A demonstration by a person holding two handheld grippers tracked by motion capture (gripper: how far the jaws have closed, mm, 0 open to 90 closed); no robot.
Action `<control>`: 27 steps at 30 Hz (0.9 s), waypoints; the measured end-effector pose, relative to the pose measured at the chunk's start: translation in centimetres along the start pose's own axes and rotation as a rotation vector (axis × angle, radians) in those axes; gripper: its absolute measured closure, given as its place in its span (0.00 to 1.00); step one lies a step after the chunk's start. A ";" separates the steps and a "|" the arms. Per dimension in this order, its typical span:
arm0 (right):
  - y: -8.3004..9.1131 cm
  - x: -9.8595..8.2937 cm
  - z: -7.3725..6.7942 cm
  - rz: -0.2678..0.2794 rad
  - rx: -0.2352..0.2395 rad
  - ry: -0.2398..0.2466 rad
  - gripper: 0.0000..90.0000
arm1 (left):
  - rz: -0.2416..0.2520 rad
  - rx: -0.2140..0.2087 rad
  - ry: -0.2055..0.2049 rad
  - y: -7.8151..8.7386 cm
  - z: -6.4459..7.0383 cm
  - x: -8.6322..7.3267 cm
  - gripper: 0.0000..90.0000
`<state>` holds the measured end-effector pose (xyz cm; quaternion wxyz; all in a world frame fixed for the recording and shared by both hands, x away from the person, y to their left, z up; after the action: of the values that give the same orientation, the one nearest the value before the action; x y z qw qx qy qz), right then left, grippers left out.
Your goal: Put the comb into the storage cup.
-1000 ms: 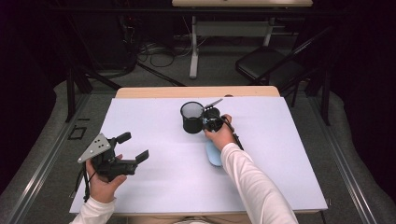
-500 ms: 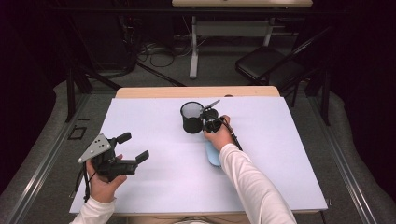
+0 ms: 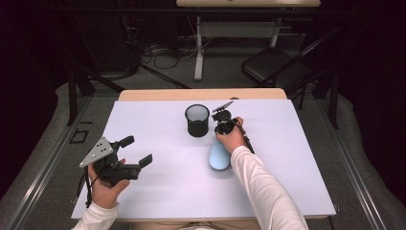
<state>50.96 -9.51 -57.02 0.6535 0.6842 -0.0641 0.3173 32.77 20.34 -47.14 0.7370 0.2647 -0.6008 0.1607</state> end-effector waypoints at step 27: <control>0.4 -1.4 4.8 -0.037 -0.088 -0.054 1.00 | -0.004 0.002 0.003 0.0 -0.1 -0.1 0.03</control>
<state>51.38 -14.54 -57.16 0.6866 0.6643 -0.0830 0.2834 32.85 20.38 -47.26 0.7380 0.2661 -0.5991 0.1602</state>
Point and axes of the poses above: each handheld gripper's, and its own axes: y roughly backward along the jaws, x roughly out of its top, z roughly to its right, the point moved 5 cm from there along -y, roughly forward along the jaws, and after that the axes turned 7 degrees about -x, right-handed, at the moved point
